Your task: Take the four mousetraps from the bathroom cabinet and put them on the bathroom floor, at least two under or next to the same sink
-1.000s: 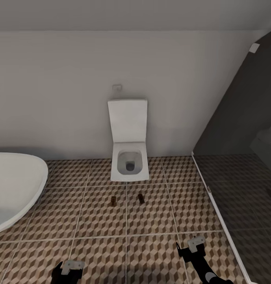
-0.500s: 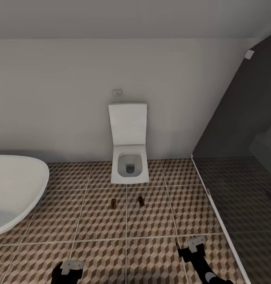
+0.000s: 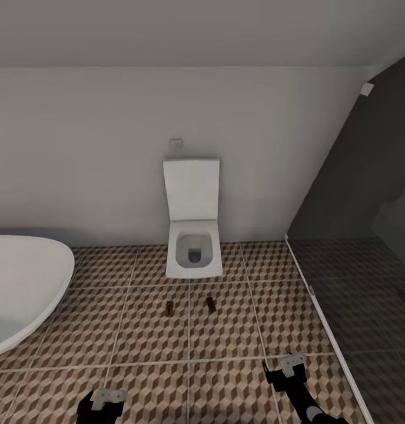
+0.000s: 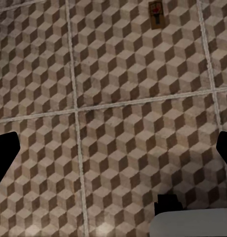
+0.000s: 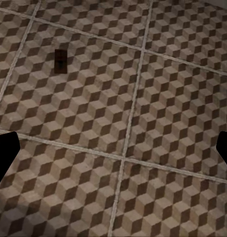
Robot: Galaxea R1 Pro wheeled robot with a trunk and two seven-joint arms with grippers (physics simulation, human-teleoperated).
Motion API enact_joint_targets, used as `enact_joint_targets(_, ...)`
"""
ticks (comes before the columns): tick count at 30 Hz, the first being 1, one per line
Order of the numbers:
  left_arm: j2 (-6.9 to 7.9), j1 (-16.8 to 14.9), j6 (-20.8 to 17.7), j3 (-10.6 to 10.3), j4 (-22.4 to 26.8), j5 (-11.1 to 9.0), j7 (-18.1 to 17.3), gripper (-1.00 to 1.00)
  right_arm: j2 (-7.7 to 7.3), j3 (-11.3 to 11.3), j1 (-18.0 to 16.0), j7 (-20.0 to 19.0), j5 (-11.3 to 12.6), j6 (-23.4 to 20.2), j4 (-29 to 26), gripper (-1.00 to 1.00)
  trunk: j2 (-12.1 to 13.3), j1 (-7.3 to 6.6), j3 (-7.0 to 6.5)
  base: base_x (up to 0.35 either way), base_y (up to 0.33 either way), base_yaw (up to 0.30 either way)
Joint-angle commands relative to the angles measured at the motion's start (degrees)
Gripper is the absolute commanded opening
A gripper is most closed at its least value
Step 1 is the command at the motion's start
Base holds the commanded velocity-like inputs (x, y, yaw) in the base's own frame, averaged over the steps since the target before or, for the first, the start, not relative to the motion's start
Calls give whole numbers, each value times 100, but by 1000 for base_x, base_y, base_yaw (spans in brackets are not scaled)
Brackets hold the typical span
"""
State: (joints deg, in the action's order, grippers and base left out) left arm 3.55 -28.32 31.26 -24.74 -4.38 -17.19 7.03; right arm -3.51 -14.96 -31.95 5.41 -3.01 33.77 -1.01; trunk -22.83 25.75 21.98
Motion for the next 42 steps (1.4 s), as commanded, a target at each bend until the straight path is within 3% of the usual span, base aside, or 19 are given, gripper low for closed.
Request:
enact_joint_targets(1, -4, -7, 29, -47, -19, -21, 18, 100, 0, -41, -4, 57, -33, 7, 4, 100, -9, 3, -1, 0, 0, 0)
enact_joint_targets(42, -3, -7, 29, -47, -19, -21, 18, 100, 0, -41, -4, 57, -33, 7, 4, 100, -9, 3, -381, 0, 0, 0)
